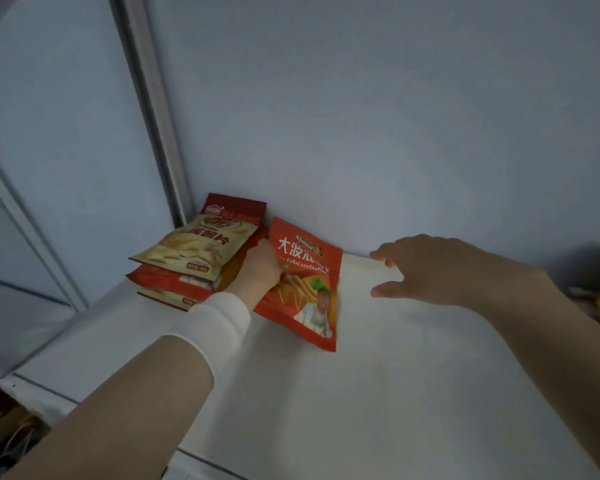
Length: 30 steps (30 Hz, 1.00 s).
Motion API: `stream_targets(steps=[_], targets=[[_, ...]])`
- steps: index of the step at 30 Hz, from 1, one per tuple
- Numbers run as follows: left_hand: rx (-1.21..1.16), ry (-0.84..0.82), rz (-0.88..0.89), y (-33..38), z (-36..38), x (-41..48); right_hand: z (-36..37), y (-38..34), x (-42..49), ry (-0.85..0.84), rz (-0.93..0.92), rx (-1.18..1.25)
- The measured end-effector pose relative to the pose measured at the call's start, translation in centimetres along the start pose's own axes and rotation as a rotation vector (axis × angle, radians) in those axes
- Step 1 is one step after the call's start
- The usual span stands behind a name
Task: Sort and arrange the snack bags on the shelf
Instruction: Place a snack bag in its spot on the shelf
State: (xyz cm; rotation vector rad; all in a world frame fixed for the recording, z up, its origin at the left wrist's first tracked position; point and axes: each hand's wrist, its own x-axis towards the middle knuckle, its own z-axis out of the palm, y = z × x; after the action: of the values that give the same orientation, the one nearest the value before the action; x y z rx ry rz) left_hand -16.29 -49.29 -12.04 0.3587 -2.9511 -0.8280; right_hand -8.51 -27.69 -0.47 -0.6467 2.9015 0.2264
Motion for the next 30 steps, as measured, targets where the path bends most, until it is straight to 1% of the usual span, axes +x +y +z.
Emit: stream_targets(steps=[4, 5, 9, 13, 15, 19, 21, 23, 25, 30], targets=[[0.04, 0.024, -0.091, -1.1, 1.0, 2.6, 0.5, -0.6, 1.4, -0.011, 0.056, 0.016], [0.096, 0.034, -0.081, -1.3, 1.1, 2.9, 0.7, -0.8, 1.7, -0.013, 0.072, 0.024], [0.407, 0.079, 0.08, -1.4, 0.9, 2.9, 1.7, -1.5, 2.0, -0.018, 0.157, 0.047], [0.557, 0.084, 0.251, 0.6, -0.2, 1.3, 3.0, -1.7, 1.4, -0.008, 0.223, 0.058], [0.634, 0.046, 0.376, 2.7, -1.2, 0.1, 3.4, -1.2, 0.4, 0.004, 0.239, 0.051], [0.745, -0.164, 0.615, 9.1, -2.9, -3.4, 4.2, 1.7, -3.4, 0.016, 0.32, 0.069], [0.794, -0.239, 0.678, 13.1, -3.0, -6.0, 4.7, 3.9, -6.4, 0.033, 0.362, 0.086], [0.784, -0.287, 0.729, 17.6, -2.3, -8.9, 5.2, 6.7, -10.2, 0.049, 0.406, 0.088], [0.744, -0.295, 0.796, 22.1, -0.8, -12.2, 5.5, 9.8, -14.5, 0.052, 0.459, 0.081], [0.634, -0.247, 0.939, 33.4, 5.4, -21.9, 6.6, 18.2, -26.8, 0.088, 0.586, 0.044]])
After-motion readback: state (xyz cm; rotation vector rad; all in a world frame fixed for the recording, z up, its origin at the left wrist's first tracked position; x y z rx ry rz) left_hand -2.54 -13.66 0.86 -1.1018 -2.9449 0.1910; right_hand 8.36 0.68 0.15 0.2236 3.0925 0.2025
